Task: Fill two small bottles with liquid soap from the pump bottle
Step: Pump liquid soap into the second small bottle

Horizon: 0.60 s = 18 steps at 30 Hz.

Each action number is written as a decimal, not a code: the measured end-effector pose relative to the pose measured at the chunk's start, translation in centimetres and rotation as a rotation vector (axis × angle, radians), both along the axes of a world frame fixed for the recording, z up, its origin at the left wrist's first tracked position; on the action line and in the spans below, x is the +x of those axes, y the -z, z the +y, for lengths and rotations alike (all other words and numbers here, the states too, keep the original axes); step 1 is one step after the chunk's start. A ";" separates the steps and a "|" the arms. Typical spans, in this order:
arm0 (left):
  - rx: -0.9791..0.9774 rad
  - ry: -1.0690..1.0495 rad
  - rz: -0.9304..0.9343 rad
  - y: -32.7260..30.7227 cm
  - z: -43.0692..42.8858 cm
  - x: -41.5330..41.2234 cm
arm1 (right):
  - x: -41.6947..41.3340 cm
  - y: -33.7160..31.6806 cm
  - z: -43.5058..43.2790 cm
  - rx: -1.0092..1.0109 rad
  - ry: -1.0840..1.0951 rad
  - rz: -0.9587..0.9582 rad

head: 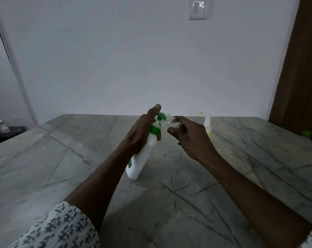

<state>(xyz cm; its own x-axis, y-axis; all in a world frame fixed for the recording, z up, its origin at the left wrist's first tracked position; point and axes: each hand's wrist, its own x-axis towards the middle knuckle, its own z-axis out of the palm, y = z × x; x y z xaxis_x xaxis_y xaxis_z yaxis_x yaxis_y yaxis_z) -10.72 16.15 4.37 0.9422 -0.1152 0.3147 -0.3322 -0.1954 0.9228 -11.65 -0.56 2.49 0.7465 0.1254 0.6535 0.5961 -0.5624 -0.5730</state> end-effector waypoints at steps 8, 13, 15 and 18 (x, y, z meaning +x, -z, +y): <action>-0.146 0.451 0.130 -0.3 2.5 1.1 | 0.4 -0.7 -0.5 0.078 -0.130 0.018; -0.114 0.618 0.099 -0.2 2.3 1.5 | 0.2 -0.6 0.3 0.420 -0.600 0.260; -0.118 0.607 0.081 -0.3 1.8 1.6 | 0.2 -0.6 0.7 0.383 -0.591 0.203; -0.091 0.474 0.076 -0.3 1.7 1.7 | 0.5 -0.3 1.1 0.332 -0.484 0.086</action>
